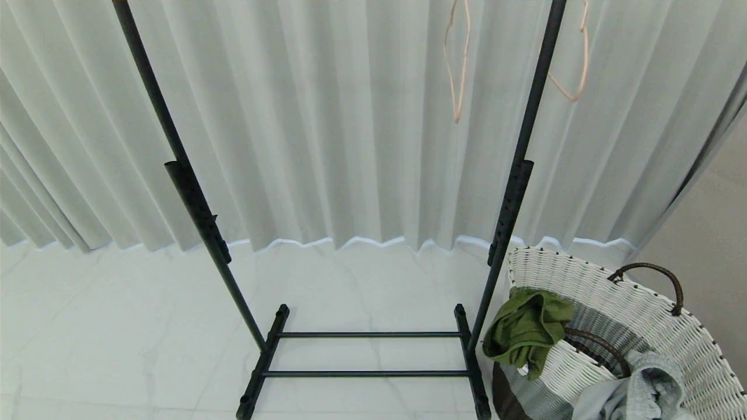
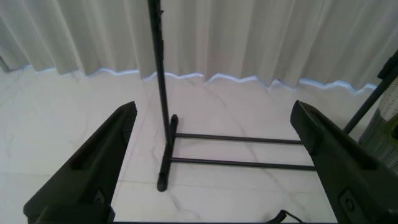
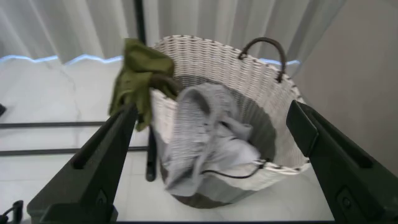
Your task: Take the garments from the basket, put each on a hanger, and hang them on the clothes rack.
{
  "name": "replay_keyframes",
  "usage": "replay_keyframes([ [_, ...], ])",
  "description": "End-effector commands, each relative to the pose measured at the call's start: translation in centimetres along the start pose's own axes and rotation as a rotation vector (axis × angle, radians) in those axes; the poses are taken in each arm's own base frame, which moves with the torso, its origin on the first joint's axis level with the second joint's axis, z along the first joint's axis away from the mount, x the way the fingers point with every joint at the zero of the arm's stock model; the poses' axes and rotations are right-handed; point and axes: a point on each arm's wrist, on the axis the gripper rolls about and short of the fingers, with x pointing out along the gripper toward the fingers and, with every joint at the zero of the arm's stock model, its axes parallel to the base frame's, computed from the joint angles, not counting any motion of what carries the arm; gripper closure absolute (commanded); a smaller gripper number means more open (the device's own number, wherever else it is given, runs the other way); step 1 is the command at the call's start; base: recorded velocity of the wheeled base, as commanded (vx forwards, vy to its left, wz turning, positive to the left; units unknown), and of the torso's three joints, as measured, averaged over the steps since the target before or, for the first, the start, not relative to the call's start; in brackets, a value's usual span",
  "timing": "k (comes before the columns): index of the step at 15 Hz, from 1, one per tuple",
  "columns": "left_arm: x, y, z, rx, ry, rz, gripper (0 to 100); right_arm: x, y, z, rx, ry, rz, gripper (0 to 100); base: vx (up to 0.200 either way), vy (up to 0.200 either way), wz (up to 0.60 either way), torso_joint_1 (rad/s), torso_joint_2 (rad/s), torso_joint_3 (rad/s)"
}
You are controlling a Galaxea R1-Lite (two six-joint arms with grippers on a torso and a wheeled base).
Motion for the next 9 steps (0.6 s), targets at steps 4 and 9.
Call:
replay_keyframes([
  [4, 0.01, 0.00, 0.00, 0.003, 0.002, 0.000, 0, 0.00, 0.00, -0.01, -0.001, 0.000, 0.000, 0, 0.000, 0.000, 0.00, 0.000, 0.00, 0.000],
  [9, 0.01, 0.00, 0.00, 0.001, 0.002, 0.000, 0, -0.04, -0.01, 0.32, -0.022, -0.024, -0.005, 0, 0.000, 0.000, 0.00, 0.000, 0.00, 0.000],
])
